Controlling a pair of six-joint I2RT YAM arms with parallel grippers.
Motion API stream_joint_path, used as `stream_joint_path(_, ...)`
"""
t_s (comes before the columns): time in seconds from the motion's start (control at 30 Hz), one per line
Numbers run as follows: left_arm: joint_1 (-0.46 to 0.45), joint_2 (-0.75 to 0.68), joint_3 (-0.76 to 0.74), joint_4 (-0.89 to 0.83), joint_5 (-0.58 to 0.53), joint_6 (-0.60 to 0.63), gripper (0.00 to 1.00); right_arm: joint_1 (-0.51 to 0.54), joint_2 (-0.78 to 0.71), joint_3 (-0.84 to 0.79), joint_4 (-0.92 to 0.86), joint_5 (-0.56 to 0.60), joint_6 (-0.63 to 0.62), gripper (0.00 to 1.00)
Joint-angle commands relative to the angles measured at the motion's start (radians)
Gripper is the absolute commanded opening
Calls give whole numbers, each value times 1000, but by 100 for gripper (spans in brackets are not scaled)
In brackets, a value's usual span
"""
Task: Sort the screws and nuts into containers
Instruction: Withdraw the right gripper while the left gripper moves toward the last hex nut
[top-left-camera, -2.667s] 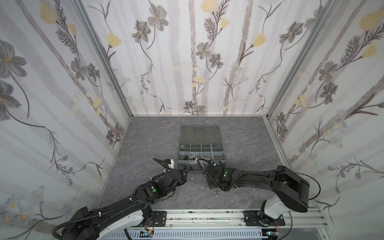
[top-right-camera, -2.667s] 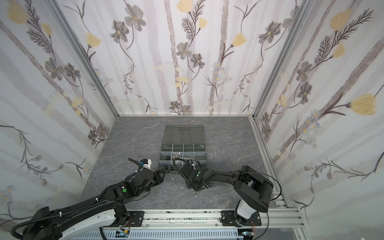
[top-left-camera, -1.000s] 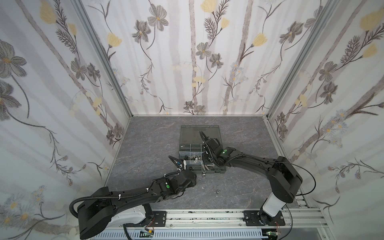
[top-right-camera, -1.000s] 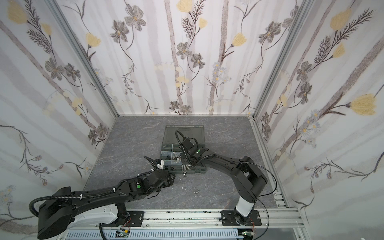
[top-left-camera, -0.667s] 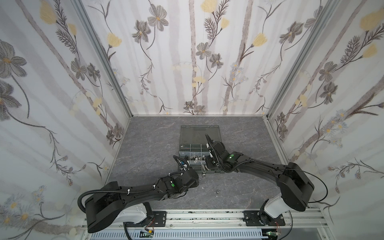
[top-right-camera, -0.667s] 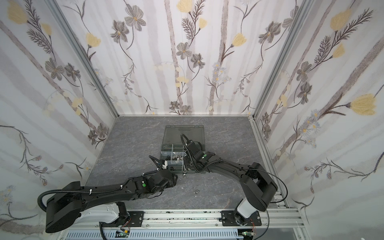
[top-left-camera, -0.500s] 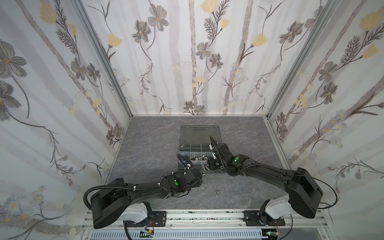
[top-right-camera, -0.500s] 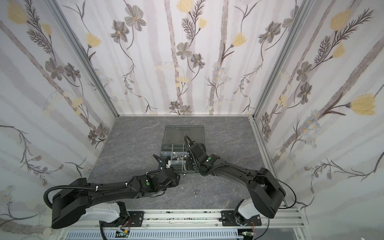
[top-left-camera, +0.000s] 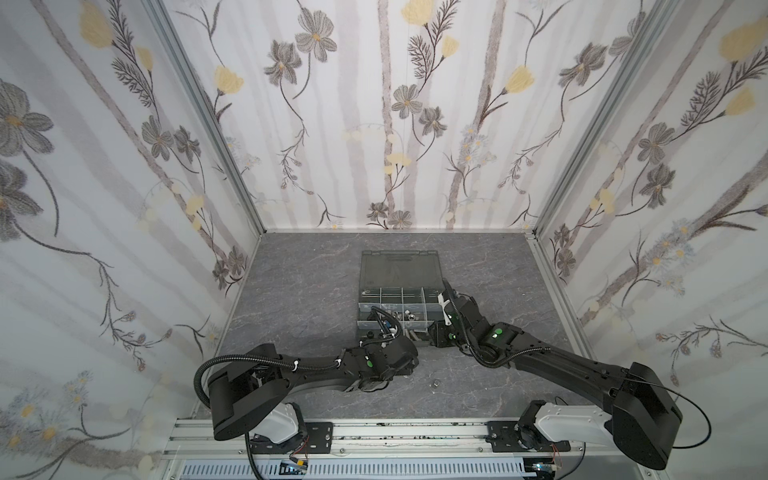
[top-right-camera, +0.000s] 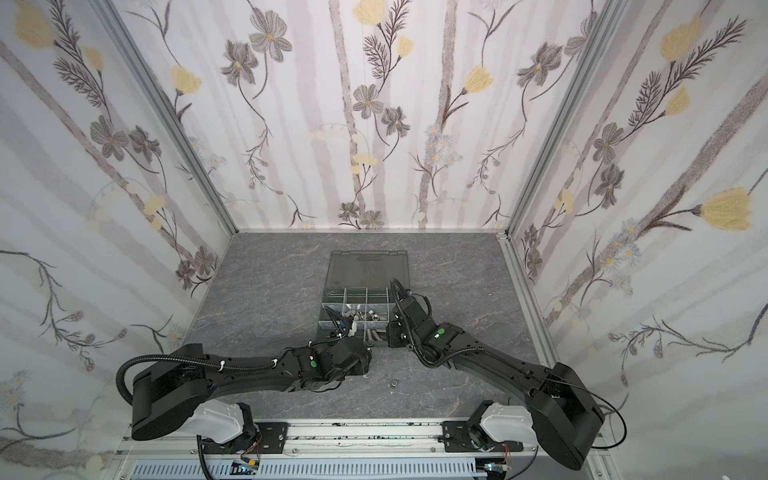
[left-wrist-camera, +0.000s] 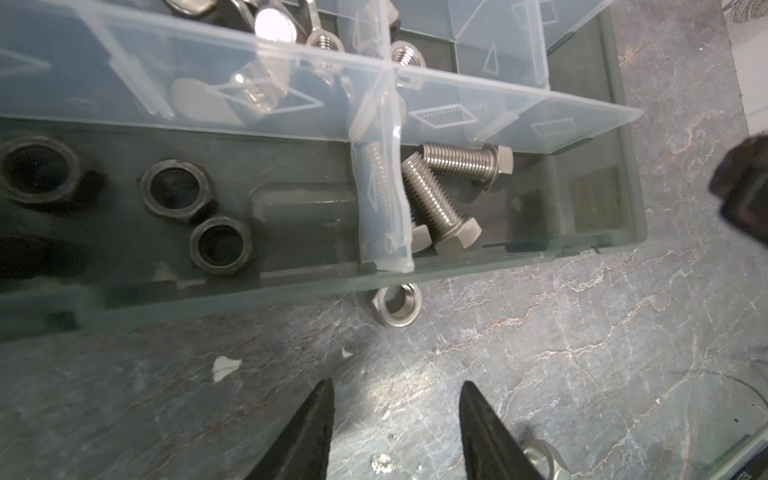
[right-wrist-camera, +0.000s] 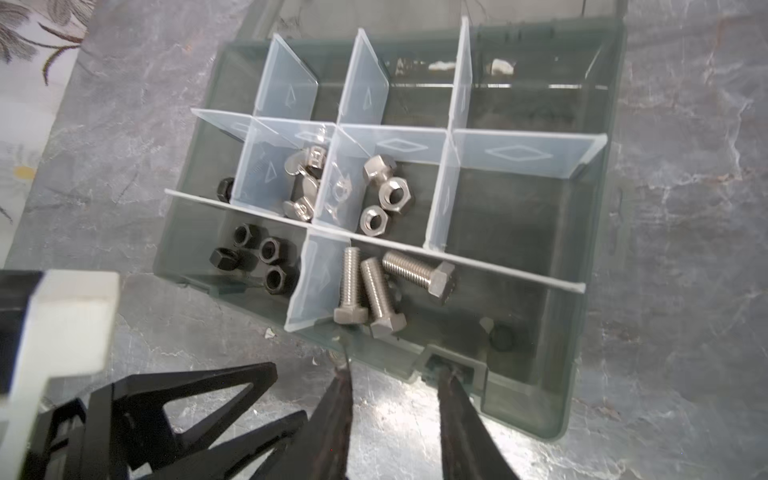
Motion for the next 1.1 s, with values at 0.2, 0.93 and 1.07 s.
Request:
stream_joint_path(0.2, -9, 69, 52, 23, -27, 43, 51, 9, -92, -61, -11, 18, 63, 36)
stream_joint_path(0.93, -27, 186, 84, 23, -119, 65, 49, 12, -136, -101, -8, 18, 77, 37)
stream_joint_path(1.07, -26, 199, 90, 23, -123, 92, 47, 12, -155, -118, -1, 24, 87, 37)
